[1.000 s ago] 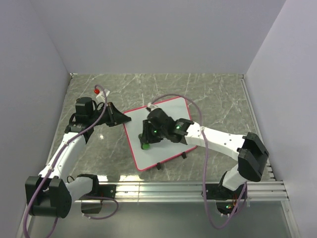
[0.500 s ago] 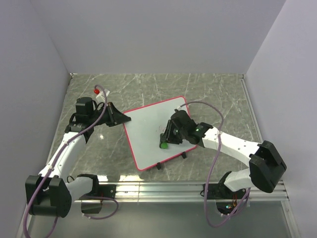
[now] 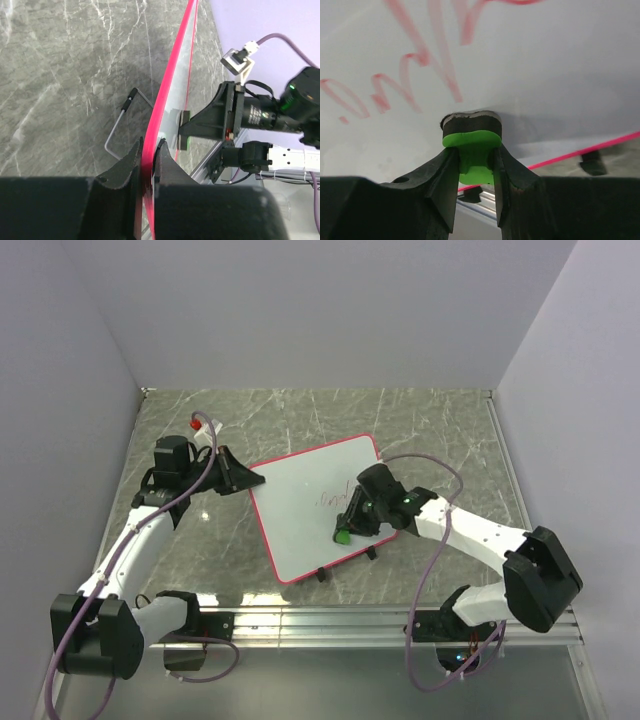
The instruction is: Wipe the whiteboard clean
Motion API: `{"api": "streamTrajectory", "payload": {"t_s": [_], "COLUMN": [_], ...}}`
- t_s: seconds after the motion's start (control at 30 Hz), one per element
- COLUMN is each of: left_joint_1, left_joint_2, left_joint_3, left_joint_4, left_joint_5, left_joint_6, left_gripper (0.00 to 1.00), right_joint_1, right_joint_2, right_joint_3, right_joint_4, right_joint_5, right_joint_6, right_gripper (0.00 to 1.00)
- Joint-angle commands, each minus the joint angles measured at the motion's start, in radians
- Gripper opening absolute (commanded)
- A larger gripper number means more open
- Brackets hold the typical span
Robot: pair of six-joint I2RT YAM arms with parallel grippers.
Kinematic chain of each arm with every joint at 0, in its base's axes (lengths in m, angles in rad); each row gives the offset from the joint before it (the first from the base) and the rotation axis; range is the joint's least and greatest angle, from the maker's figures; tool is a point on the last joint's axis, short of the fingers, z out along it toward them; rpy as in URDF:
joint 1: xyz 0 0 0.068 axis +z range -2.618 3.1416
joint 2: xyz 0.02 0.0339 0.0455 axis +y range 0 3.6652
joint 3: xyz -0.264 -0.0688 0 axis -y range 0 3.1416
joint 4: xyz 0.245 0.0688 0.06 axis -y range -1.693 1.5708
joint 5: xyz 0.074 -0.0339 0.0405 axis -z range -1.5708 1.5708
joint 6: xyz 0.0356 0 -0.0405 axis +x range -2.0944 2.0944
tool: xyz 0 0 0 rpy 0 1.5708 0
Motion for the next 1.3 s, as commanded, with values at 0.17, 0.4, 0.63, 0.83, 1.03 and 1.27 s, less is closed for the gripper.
{"api": "streamTrajectory", "payload": {"t_s": [0.17, 0.4, 0.63, 0.83, 1.03, 1.27], "left_joint_1": [-0.034, -0.034, -0.038, -0.042, -0.054, -0.064], "left_joint_2": [0.010, 0.016, 0.019, 0.018, 0.012, 0.007], "left_joint_3": [0.002, 0.000, -0.001, 0.000, 0.002, 0.000], "left_joint_4": [-0.091, -0.085, -0.079, -0.081, -0.090, -0.093], "left_joint_5": [-0.156, -0.154, -0.150, -0.157, -0.177, -0.196], "left_joint_6": [0.091, 0.091, 0.090, 0.088, 0.090, 0.088], "left_gripper": [0.00, 0.00, 0.00, 0.00, 0.00, 0.00], "right_joint_1": [-0.137, -0.120, -0.031, 0.045, 0.062, 0.044], "right_joint_2": [0.061, 0.063, 0.118, 0.277, 0.330, 0.285], "right_joint_3": [-0.173, -0.069, 0.196, 0.494, 0.637, 0.590], "right_joint_4": [-0.093, -0.077, -0.085, -0.174, -0.188, -0.150], "right_joint_5": [0.152, 0.131, 0.097, 0.100, 0.096, 0.082], "right_joint_6": [0.014, -0.024, -0.038, -0.078, -0.095, -0.095], "right_gripper": [0.00, 0.00, 0.00, 0.00, 0.00, 0.00]}}
